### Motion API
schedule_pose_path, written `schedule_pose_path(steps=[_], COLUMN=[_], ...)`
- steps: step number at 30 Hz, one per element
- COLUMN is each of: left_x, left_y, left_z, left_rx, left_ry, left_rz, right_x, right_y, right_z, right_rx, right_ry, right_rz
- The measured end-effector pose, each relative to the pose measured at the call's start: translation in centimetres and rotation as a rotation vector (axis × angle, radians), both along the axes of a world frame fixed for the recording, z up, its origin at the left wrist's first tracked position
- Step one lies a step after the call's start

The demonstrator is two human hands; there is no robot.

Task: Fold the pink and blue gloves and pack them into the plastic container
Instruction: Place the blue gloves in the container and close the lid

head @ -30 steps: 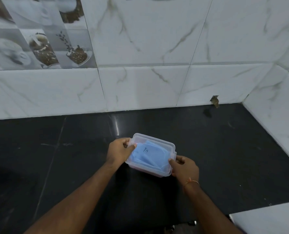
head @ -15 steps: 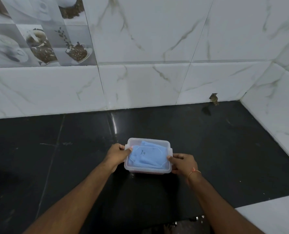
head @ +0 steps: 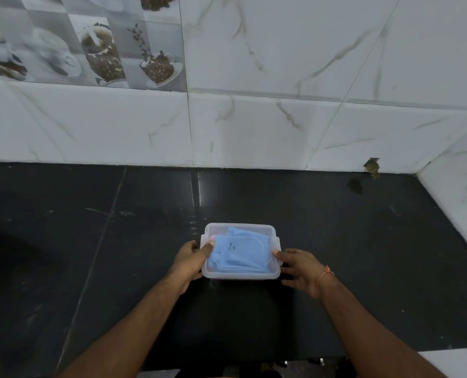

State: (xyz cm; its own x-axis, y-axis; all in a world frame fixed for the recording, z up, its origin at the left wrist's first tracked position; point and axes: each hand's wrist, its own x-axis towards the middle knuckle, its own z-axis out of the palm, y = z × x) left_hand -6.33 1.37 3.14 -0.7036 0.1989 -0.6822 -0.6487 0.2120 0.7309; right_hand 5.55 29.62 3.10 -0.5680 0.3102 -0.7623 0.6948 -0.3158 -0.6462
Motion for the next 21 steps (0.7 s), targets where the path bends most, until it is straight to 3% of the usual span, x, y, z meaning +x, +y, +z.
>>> schedule_pose_path(steps=[5,11,14,21], left_x=[0.4,1.5,2.2,2.6], left_y=[-0.1,1.0,1.7,2.4], left_z=[0.0,0.1,-0.2,-0.6], left_rx=[0.087,-0.142,-0.247,-0.278], left_ry=[0.037,0.331,0.469,0.603], left_rz=[0.036,-0.012,-0.087,-0.134], right_x=[0.3,0.3,0.0,-0.5], right_y=[-0.7,-2.1,-3.5,-6.0], right_z=[-0.4,-0.3,0.1,0.8], right_rx=[-0.027,-0.03,0.14,0.517], right_ry=[0.035,0.252,0.303,0.245], right_rz=[0.031,-0.03,0.036,0.213])
